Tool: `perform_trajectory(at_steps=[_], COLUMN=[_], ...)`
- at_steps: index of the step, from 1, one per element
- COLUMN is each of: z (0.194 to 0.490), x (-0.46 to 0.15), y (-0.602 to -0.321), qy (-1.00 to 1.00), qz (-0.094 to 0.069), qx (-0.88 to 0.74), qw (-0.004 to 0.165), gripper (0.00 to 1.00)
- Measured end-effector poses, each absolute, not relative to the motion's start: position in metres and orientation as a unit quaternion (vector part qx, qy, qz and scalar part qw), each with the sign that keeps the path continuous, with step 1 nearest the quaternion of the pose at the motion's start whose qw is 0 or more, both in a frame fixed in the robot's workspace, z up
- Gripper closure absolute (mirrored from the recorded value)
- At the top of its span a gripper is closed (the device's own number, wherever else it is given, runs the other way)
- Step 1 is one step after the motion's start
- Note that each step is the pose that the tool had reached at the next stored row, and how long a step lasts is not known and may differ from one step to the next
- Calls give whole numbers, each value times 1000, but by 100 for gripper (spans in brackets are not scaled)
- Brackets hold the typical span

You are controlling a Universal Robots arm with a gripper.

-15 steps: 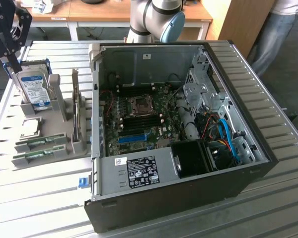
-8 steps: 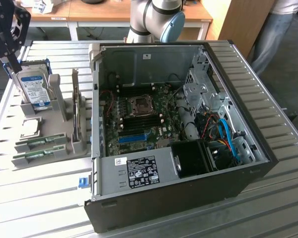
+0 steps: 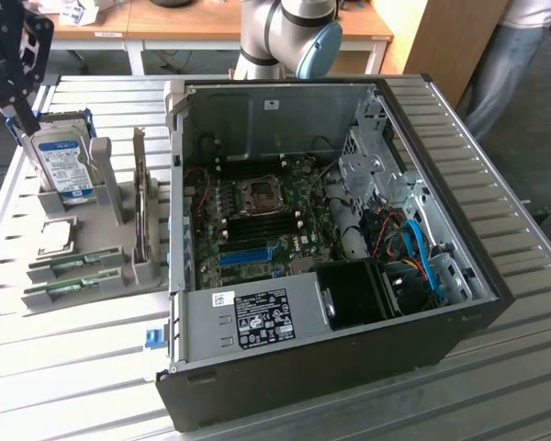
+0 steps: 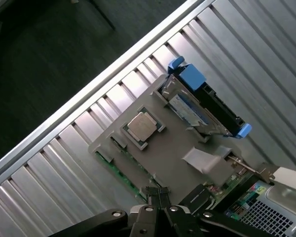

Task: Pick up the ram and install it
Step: 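Pick up the ram and move it above insertion slot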

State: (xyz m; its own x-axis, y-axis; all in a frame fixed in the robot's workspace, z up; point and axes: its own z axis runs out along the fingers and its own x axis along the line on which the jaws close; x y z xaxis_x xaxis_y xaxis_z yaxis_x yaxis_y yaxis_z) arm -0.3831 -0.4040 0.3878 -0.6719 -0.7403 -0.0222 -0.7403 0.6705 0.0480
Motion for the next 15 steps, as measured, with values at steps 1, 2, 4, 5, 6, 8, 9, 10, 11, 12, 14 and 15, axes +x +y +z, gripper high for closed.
perform_trajectory(at_steps=[1,2,4,5,6,8,9,10,11,12,14,15], z=[388,388,388,388,388,388,388,388,388,388,388,388], x=[-383,-383,-383,-383,-383,-383,-383,-383,-383,-383,-383,-383], y=[-404,-404,-404,-404,-404,-404,-404,-404,-404,-404,-404,-404], qy=[911,908,901,897,894,887,883,880,876,872,864,861], qz=[26,26,26,26,26,26,26,26,26,26,26,26], qx=[-412,-419,-433,-440,-447,-461,-468,-475,-482,-489,-502,-509], qw=[0,0,0,-1,-1,-1,-1,-2,-2,-2,-2,-3], gripper=[89,89,89,89,89,89,89,89,89,89,89,89])
